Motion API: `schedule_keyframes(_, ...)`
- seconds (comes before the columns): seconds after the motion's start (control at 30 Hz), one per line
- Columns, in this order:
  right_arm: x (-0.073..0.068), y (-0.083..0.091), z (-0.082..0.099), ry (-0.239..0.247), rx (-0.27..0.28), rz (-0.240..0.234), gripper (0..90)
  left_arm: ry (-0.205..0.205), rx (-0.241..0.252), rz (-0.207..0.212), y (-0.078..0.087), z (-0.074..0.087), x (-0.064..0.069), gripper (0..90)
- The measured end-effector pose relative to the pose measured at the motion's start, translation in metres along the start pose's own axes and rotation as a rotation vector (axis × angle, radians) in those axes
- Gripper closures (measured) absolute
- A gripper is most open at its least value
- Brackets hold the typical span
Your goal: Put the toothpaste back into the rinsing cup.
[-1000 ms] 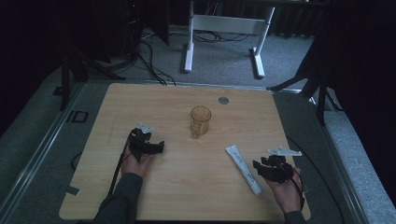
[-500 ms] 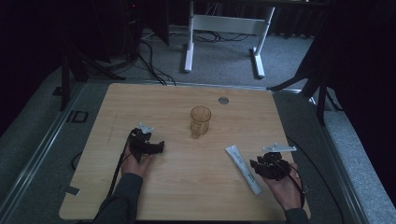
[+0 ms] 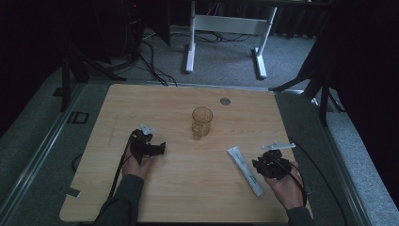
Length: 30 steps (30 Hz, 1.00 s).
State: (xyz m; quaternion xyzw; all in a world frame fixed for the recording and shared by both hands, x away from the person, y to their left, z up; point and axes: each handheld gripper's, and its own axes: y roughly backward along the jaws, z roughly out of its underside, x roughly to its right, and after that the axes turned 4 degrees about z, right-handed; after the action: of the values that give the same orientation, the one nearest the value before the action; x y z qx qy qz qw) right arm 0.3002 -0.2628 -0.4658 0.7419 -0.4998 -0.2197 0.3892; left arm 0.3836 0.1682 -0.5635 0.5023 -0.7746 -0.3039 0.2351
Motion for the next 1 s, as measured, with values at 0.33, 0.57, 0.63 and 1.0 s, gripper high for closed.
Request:
schedule_keyframes(0.33, -0.003, 0.003, -0.009, 0.023, -0.049, -0.001, 71.7, -0.001, -0.001, 0.0, 0.0, 0.0, 0.0, 10.5)
schedule_keyframes(0.57, -0.005, 0.005, -0.015, 0.031, -0.067, -0.008, 71.9, 0.0, 0.0, 0.0, 0.0, 0.0, 0.0, 10.5)
schedule_keyframes(0.63, -0.006, 0.005, -0.017, 0.036, -0.071, -0.009, 71.9, 0.0, 0.0, 0.0, 0.0, 0.0, 0.0, 10.5)
schedule_keyframes(1.0, -0.004, 0.004, -0.02, 0.039, -0.116, -0.022, 71.5, 0.0, 0.0, 0.0, 0.0, 0.0, 0.0, 10.5)
